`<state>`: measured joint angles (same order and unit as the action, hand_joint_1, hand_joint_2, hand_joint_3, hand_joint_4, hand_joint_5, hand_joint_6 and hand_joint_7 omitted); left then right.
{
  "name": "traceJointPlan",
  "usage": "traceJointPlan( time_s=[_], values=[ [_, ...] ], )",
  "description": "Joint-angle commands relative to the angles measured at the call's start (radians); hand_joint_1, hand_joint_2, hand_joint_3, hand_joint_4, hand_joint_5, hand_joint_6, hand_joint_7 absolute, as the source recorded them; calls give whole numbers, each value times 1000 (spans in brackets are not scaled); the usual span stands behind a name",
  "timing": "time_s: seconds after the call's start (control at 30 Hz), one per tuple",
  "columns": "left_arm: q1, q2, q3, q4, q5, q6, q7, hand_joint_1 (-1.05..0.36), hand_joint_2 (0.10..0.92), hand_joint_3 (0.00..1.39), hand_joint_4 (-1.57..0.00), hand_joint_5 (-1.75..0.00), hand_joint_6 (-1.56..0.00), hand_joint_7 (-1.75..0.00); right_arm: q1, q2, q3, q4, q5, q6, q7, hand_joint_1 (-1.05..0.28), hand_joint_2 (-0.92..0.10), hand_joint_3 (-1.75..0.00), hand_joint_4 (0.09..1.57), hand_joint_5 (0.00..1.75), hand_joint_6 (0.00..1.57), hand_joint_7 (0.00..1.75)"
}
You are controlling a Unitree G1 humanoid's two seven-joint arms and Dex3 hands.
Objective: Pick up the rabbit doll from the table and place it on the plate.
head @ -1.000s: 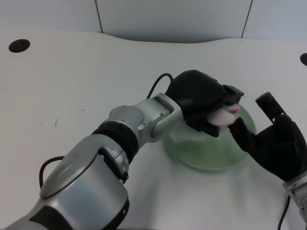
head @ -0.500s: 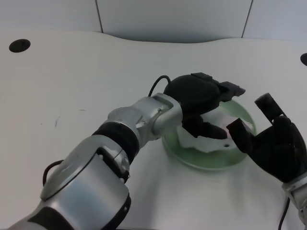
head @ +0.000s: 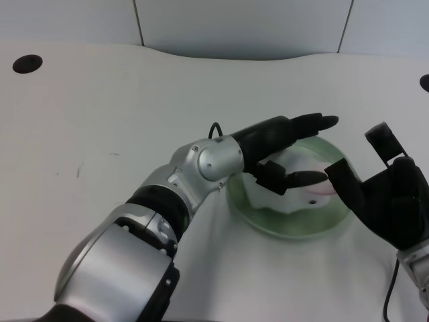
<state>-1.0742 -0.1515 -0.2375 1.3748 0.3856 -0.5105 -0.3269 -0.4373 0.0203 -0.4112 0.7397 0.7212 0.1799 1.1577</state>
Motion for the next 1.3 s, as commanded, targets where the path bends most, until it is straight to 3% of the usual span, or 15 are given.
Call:
traceJointPlan(
  time_s=[0.03,0.07,0.17,0.33,0.53,0.77,0.87,0.97,1.1,1.17,1.3],
  values=[
    [6,40,105,-31,-118,-47,-110,-1048,921,908,1,1,1,1,20,-16,6,-6,-4,20,-17,-603,-914,-127,764,1746,802,1746],
    [10,44,120,-34,-134,-53,-129,-1048,921,904,1,1,1,1,21,-17,6,-8,-2,24,-20,-601,-912,-124,764,1746,800,1746],
    [32,122,175,-45,-187,-79,-179,-1048,921,898,1,1,1,1,23,-25,13,-14,-13,17,-26,-602,-919,-137,769,1746,799,1746],
    [71,226,218,-55,-221,-100,-228,-1048,921,878,-16,-9,1,1,6,-45,16,24,-18,9,11,-603,-921,-169,771,1746,793,1746],
    [149,299,282,-68,-296,-104,-322,-1048,921,866,-99,-55,1,1,-2,-48,13,45,-21,7,8,-607,-920,-166,774,1746,801,1746],
    [162,305,295,-77,-317,-99,-350,-1048,921,856,-117,-70,1,1,-3,-48,12,48,-22,6,8,-609,-921,-152,776,1746,803,1746],
    [345,284,469,-133,-550,-4,-498,-1048,921,862,-132,-81,-24,-12,-15,-55,7,63,-24,7,-3,-612,-919,-139,775,1746,812,1746],
    [406,269,517,-177,-634,69,-538,-1048,921,859,-130,-84,-34,-16,-19,-59,4,68,-27,6,-8,-613,-921,-132,783,1746,827,1746],
    [528,217,606,-251,-765,162,-537,-1048,921,887,-112,-82,-3,-1,-34,-70,-9,97,-21,27,-8,-617,-919,-121,790,1746,829,1746],
    [571,220,603,-275,-772,181,-541,-1048,921,891,-97,-76,0,0,-39,-75,-13,117,-26,16,-2,-622,-920,-121,790,1746,818,1742],
    [600,238,611,-290,-774,186,-534,-1048,921,850,-121,-99,-17,-8,-32,-75,-22,123,-30,-1,-10,-606,-921,-137,780,1746,795,1746]
  ],
)
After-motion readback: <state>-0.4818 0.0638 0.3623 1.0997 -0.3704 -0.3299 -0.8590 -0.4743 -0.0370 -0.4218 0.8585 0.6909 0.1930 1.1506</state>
